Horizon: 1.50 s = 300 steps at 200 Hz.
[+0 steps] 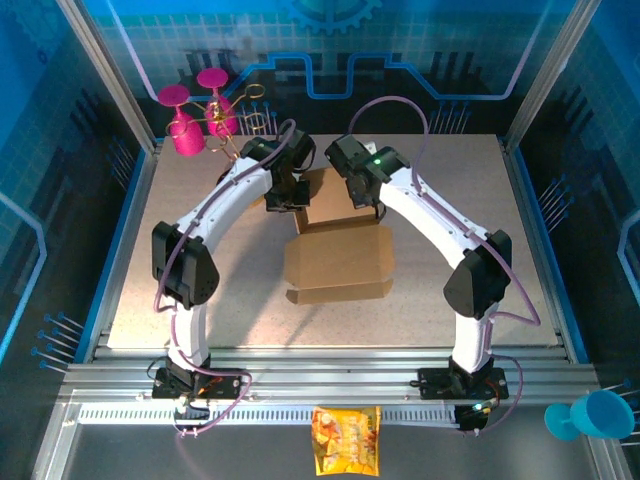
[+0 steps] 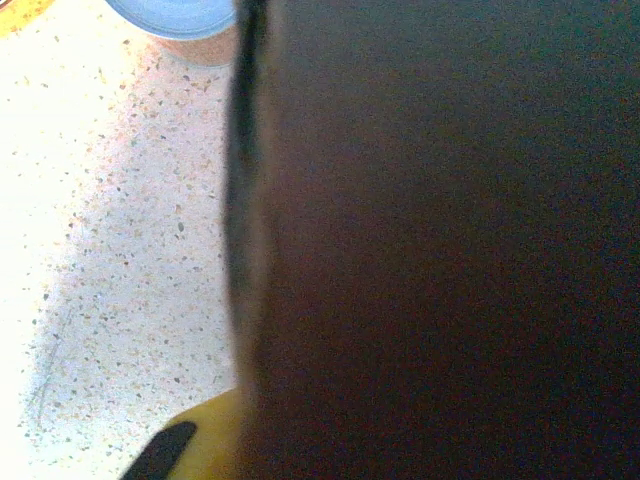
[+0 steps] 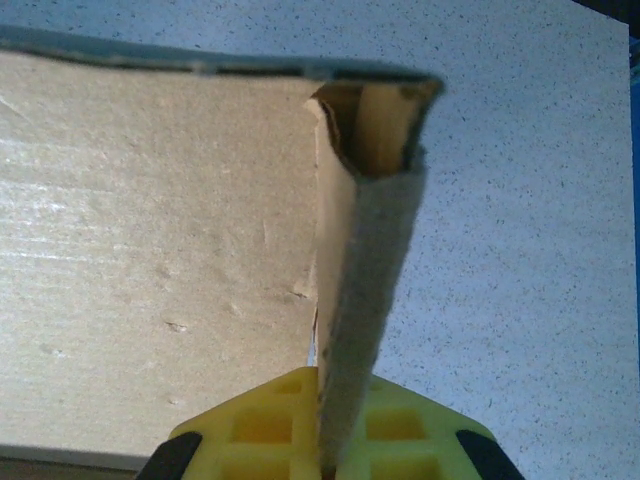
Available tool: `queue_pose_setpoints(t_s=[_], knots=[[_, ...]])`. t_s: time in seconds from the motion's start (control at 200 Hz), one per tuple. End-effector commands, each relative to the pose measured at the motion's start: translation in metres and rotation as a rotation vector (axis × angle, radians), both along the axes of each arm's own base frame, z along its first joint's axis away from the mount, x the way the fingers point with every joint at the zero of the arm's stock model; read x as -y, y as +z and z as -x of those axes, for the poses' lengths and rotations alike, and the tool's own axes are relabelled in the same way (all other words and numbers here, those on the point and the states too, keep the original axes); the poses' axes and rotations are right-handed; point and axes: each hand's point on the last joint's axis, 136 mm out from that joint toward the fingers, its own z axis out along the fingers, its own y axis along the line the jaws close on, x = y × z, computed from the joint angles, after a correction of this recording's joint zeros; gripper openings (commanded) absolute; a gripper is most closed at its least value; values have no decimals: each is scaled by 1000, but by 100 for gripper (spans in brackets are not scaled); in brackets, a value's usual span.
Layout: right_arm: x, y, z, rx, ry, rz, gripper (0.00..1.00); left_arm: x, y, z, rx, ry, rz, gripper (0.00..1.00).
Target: Fold the paper box
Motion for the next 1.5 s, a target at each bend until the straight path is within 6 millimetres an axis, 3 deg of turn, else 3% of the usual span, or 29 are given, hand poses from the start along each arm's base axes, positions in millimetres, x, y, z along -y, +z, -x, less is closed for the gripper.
queue_pose_setpoints(t_s=[0.0,0.2,0.305,0.395,0.485,0.59,1.031,1.376,1.496], knots=[[9,-2,9,-20,36,37,0,-7,31,-1,74,42,57,20],[9,-9,7,16,103,8,0,6,46,8,49,50,199,51],[13,-12,7,38,109,-8,0,11,59,15,52,72,262,60],[19,-14,6,52,103,-23,0,0,66,18,62,151,275,65],[23,-14,5,76,107,-51,0,-19,57,16,51,293,326,67],[24,-14,4,97,120,-71,0,-27,46,6,55,435,484,68],[26,-26,4,109,136,-133,0,-2,8,-35,-1,607,744,70],[23,-41,4,135,142,-198,0,11,-25,-27,-100,624,760,57],[25,-44,2,139,129,-228,0,16,-30,-22,-113,628,774,48]])
